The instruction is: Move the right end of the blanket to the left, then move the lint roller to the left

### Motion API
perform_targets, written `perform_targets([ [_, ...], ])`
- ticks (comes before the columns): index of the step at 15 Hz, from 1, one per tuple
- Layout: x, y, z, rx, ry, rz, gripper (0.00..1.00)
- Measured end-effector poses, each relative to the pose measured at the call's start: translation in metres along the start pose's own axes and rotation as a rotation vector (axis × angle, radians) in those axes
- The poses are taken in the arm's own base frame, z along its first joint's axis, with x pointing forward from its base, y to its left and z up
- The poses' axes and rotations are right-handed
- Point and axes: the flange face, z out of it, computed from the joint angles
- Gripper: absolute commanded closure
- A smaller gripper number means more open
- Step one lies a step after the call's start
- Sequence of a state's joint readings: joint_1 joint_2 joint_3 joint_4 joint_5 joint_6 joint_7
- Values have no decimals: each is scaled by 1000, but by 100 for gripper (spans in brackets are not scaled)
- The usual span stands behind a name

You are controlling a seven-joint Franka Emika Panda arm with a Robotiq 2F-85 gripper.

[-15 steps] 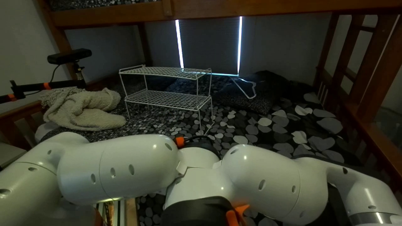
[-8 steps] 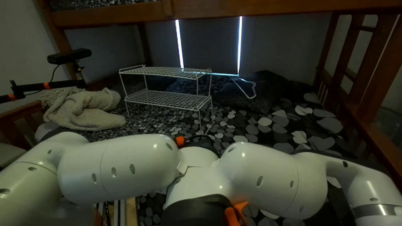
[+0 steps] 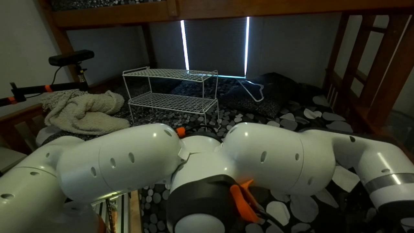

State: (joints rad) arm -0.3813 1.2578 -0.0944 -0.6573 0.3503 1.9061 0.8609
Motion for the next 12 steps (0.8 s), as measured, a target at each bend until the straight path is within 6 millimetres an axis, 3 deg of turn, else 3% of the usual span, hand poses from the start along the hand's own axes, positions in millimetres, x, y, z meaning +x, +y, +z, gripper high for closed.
perform_targets([
  [3, -35, -14, -16, -60, -51, -50, 100],
  [6, -80, -27, -14, -146, -89, -121, 100],
  [8, -113, -34, -2, -214, -102, -175, 100],
  [12, -182, -43, 46, -350, -102, -313, 100],
])
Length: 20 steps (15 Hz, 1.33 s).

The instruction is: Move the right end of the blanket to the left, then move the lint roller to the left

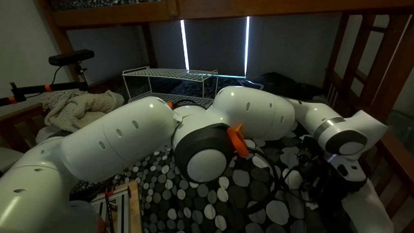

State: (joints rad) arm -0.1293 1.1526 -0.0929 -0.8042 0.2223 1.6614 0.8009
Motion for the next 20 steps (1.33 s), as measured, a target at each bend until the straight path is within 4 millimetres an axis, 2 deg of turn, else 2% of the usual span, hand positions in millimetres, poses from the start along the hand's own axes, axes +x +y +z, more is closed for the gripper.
perform_targets([
  [3, -39, -26, 27, -88, 15, -109, 100],
  [7, -83, -46, 40, -178, 40, -233, 100],
  [12, -144, -56, 55, -299, -4, -377, 100],
  [18, -234, -67, 96, -442, -68, -538, 99],
  [20, -257, -70, 104, -472, -67, -577, 99],
])
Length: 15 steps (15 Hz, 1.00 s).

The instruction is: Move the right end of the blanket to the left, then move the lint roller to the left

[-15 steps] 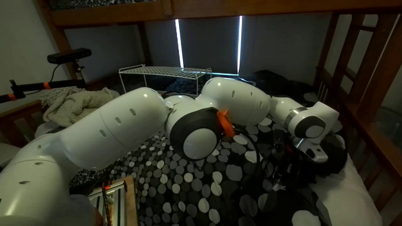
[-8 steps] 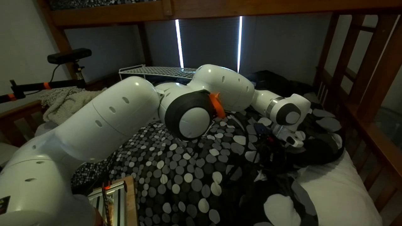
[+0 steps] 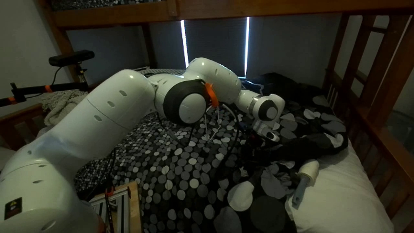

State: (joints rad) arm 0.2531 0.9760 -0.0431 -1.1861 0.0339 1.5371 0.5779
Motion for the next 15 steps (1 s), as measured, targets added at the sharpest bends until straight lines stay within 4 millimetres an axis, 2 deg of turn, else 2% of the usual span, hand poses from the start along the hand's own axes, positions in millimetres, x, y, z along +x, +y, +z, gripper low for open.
perform_targets([
  [3, -7, -5, 0, -16, 4, -15, 99],
  [11, -7, -2, -2, -13, 8, -18, 100],
  [13, -12, -11, -3, -9, 15, -33, 100],
  [15, -25, -29, -4, -8, 24, -66, 100],
])
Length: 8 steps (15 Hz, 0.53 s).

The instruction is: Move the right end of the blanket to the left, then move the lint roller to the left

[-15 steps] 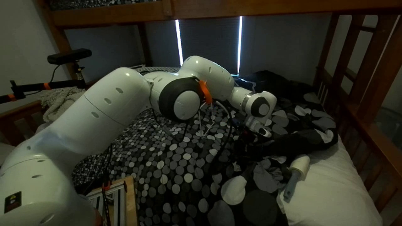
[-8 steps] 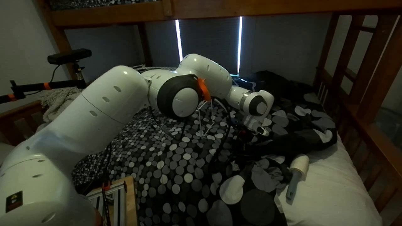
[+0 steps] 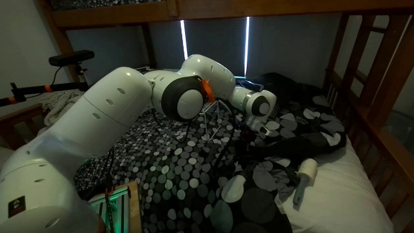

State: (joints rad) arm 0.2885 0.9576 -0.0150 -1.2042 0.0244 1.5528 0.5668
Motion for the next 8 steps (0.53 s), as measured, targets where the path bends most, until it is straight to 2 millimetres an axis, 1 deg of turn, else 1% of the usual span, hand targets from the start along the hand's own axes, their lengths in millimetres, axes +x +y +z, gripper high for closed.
perform_targets([
  [2, -16, -24, 1, -4, 6, -41, 100],
  [5, -42, -59, 8, -12, -3, -104, 100],
  [8, -62, -83, 14, -24, -7, -148, 100],
])
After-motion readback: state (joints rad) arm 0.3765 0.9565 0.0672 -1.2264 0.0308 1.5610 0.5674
